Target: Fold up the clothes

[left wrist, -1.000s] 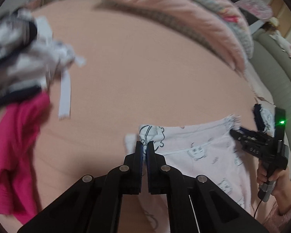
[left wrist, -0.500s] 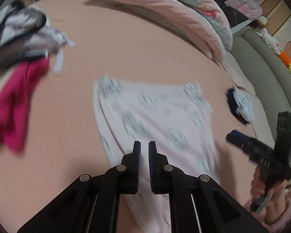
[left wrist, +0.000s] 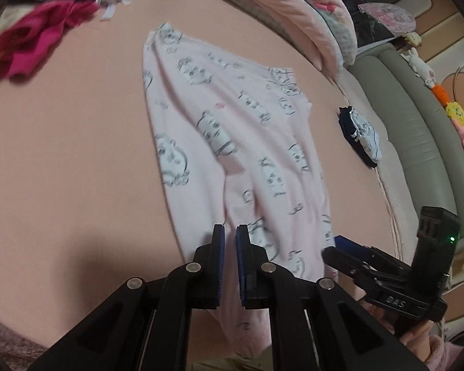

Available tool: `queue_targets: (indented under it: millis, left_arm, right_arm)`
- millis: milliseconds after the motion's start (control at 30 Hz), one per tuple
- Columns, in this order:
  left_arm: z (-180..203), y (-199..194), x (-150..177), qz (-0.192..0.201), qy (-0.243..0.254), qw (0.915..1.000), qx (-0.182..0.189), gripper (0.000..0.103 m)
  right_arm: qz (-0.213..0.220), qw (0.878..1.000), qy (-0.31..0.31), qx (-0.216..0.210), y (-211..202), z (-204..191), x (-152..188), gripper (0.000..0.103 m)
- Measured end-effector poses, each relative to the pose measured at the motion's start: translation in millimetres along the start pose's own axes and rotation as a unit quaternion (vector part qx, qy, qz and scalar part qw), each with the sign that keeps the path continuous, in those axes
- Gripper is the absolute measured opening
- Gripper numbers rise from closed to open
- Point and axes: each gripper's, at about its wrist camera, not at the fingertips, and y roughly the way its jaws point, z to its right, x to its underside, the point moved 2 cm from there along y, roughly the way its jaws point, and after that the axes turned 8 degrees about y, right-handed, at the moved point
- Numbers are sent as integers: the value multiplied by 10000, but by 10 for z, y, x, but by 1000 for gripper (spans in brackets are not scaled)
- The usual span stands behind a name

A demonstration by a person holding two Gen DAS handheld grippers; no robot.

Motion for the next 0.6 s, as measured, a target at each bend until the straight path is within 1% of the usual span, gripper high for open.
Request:
queue_targets:
  millis: [67, 100, 167, 233, 300, 400, 433, 467, 533, 567, 600]
  left_arm:
    - [20, 50, 39, -72, 164, 9996, -205, 6]
    - [49, 26, 36, -35, 191, 9995, -253, 6]
    - [108, -30, 28, 48, 230, 9992, -336, 6]
    - [142, -51, 58, 78, 244, 9989, -397, 12]
    - [174, -59, 94, 97, 266, 9987, -432, 28]
    - [230, -20, 122, 84, 319, 9988, -358, 31]
    - [249, 18, 136, 35, 409, 9984, -401, 31]
    - [269, 58, 151, -18, 506, 9977, -451, 30]
    - [295, 93, 171, -69, 597, 9968, -521, 11]
    - [283, 80, 167, -16, 548, 9971, -522, 6]
    - [262, 44, 167, 63, 442, 9981, -430, 5]
  right_arm:
    - [-30, 9999, -90, 100, 37, -2, 52, 59]
    - [-42, 9997, -122, 202, 67, 11, 91, 59]
    - [1, 9995, -134, 273, 65, 21, 128, 59]
    - [32, 9994, -140, 329, 46, 24, 149, 59]
    - [38, 9992, -133, 362, 18, 29, 154, 59]
    - [47, 9993, -101, 356, -7, 52, 160, 60]
    - [46, 9993, -93, 345, -9, 57, 161, 60]
    - [55, 9993, -104, 359, -10, 53, 169, 60]
    - [74, 9990, -152, 407, -14, 38, 190, 60]
    - [83, 9988, -189, 438, -16, 28, 203, 60]
    - [103, 9987, -201, 460, -24, 22, 216, 60]
